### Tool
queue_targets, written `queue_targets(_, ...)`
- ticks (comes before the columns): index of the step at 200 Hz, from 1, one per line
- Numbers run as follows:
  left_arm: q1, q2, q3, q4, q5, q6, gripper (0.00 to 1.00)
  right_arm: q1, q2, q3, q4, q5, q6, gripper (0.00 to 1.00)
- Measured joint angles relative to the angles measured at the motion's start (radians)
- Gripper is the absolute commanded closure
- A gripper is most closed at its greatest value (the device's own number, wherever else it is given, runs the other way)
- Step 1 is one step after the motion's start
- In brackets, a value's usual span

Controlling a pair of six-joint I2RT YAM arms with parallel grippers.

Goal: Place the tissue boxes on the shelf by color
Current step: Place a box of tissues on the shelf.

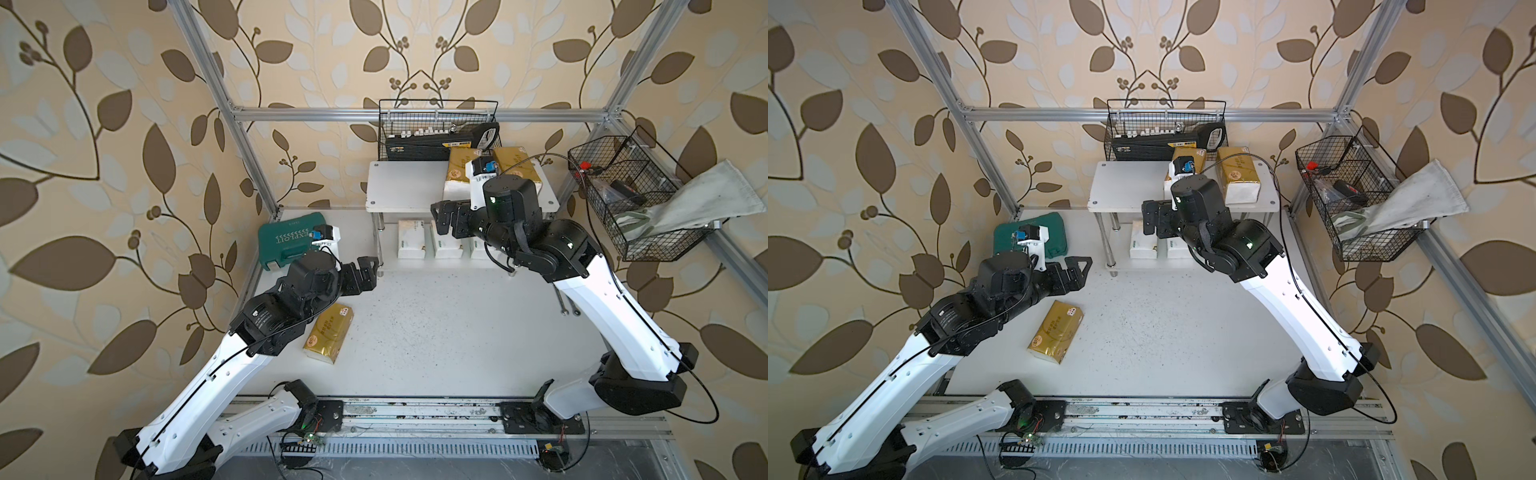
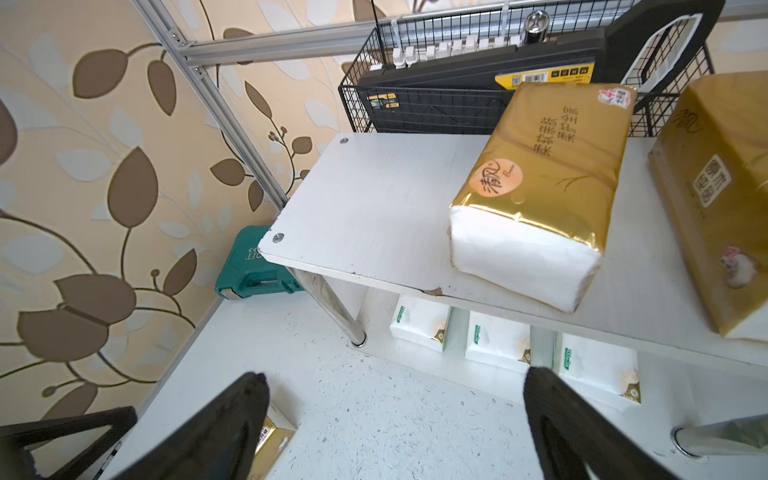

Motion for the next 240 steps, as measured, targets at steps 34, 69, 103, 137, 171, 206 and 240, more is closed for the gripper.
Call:
queue_targets(34, 0.0, -0.04, -0.042, -0.036, -0.056, -0.029, 0.01, 0.001, 0.014, -0.009, 0.026, -0.009, -0.002, 0.01)
queue_targets(69, 0.0, -0.029, -0.044, -0.039, -0.074, -0.042, 0.01, 0.0, 0.102, 0.079, 0.048, -0.076, -0.005, 0.01)
queue_targets(103, 0.0, -0.008, -0.043, -0.039, -0.073, -0.046, 0.01, -0.028, 0.199, 0.175, 0.079, -0.184, 0.011, 0.01)
queue_targets(137, 0.0, 0.016, -0.043, -0.037, -0.051, -0.057, 0.01, -0.071, 0.275, 0.224, 0.118, -0.238, 0.034, 0.01)
queue_targets(171, 0.0, 0.036, -0.041, -0.031, -0.026, -0.067, 0.01, -0.086, 0.353, 0.277, 0.13, -0.241, 0.041, 0.01)
queue_targets(206, 0.0, 0.048, -0.027, -0.017, -0.017, -0.068, 0.01, -0.086, 0.37, 0.281, 0.13, -0.232, 0.04, 0.01)
queue_targets(240, 0.0, 0.052, -0.025, -0.011, -0.005, -0.068, 0.01, -0.096, 0.364, 0.274, 0.138, -0.22, 0.04, 0.01)
